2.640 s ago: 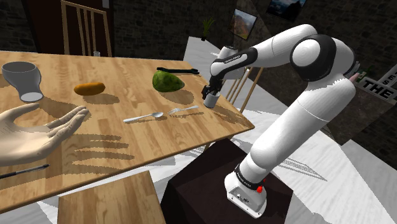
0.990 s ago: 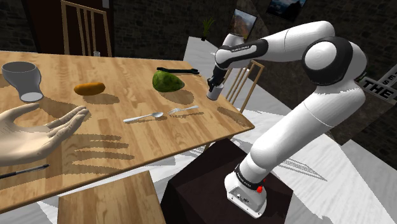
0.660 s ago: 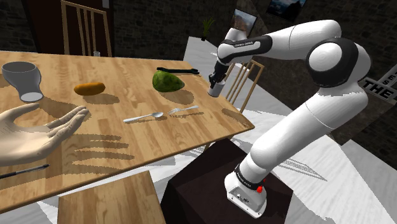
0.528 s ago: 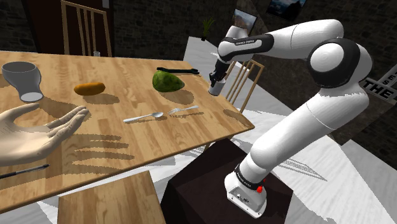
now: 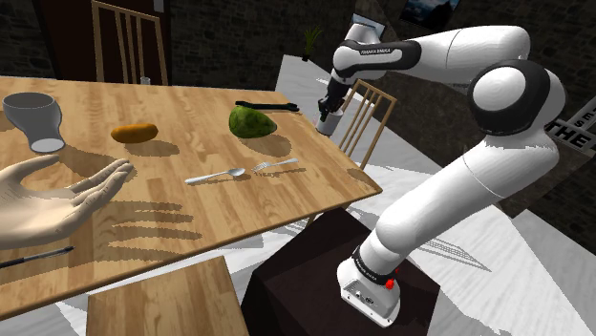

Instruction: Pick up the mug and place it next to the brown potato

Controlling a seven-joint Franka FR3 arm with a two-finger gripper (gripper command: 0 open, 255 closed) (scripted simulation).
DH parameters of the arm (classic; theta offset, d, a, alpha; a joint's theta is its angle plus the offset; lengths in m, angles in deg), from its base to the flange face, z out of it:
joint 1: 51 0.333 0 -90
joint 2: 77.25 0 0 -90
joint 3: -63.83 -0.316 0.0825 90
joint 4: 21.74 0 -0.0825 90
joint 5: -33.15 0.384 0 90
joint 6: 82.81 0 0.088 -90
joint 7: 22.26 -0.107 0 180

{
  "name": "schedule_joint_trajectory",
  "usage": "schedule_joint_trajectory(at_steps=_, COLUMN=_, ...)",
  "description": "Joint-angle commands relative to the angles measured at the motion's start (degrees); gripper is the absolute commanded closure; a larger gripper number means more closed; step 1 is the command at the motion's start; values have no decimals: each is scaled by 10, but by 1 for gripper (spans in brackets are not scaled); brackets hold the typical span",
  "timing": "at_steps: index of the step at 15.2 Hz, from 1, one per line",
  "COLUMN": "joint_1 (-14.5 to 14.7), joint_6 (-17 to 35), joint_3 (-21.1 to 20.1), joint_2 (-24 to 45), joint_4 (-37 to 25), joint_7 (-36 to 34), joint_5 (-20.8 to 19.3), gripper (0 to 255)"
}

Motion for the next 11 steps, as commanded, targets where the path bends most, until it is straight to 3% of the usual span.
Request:
schedule_joint_trajectory(at_steps=1, joint_1=1, joint_6=-16, joint_3=-1, joint_2=-2, joint_4=-14, joint_7=0, joint_5=0, gripper=255)
schedule_joint_trajectory(at_steps=5, joint_1=1, joint_6=-45, joint_3=-3, joint_2=-7, joint_4=-39, joint_7=1, joint_5=1, gripper=255)
schedule_joint_trajectory(at_steps=11, joint_1=35, joint_6=-50, joint_3=-51, joint_2=28, joint_4=-72, joint_7=-75, joint_5=13, gripper=255)
